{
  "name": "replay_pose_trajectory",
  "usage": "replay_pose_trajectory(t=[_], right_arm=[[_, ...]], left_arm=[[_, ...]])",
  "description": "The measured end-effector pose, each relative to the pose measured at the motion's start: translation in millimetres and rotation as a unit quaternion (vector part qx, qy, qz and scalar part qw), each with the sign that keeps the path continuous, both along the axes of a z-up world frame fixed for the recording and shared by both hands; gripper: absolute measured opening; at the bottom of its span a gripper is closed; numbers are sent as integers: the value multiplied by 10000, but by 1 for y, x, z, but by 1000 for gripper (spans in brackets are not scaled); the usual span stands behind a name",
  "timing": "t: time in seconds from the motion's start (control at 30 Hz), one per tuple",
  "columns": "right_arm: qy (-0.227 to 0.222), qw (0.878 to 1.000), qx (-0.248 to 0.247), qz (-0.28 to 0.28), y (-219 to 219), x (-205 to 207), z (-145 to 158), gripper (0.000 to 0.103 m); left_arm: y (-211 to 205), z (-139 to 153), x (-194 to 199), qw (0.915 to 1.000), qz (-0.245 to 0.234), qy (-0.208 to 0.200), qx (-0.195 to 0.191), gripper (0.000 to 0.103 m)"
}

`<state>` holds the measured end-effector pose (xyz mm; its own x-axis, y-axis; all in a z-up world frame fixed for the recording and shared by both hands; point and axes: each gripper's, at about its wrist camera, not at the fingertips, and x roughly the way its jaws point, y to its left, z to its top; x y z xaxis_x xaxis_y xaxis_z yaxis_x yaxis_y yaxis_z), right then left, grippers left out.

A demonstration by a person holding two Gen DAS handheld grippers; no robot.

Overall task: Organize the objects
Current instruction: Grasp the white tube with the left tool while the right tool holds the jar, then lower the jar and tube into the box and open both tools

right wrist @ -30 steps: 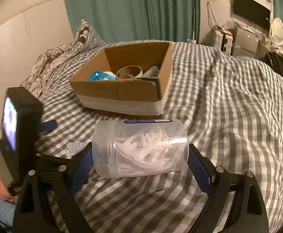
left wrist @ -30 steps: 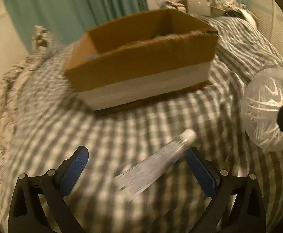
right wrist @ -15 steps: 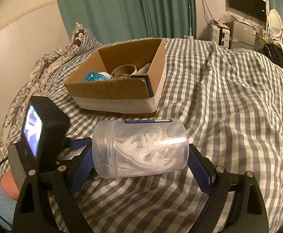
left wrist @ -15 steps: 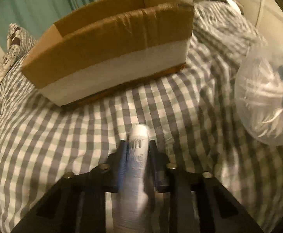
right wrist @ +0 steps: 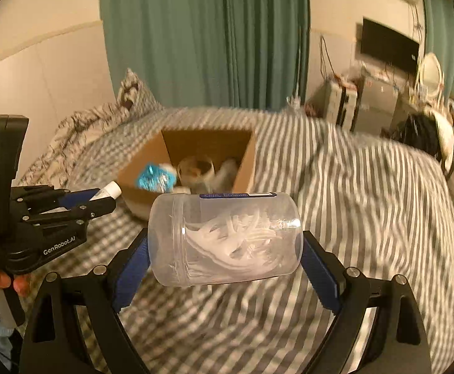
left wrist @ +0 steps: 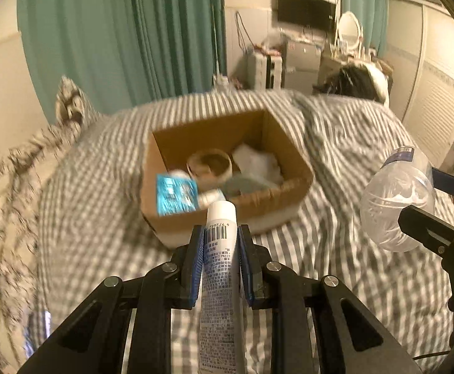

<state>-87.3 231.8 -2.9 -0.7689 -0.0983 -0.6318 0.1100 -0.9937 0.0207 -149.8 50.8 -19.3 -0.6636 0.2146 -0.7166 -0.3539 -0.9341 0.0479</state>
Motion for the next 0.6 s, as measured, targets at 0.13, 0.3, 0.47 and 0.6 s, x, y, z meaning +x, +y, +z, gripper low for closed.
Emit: replay_pose_trajectory(t=[0.13,0.3,0.47,0.6], right_arm=[[261,9994,159,149,-15,-15,29,91],[382,9987,184,284,-25,-43,47,91],[336,9987,189,337,-29,-83,52,91],[226,9990,153,353,-30,-114,46,91]], left_arm=[[-2,24,-15,9997,57,244,-10,21],[-5,35,-41,9993,189,326,24,21],[-7,31,-74,9993,290,220,74,21],[-4,19,-100,9993,338,79,102,21]])
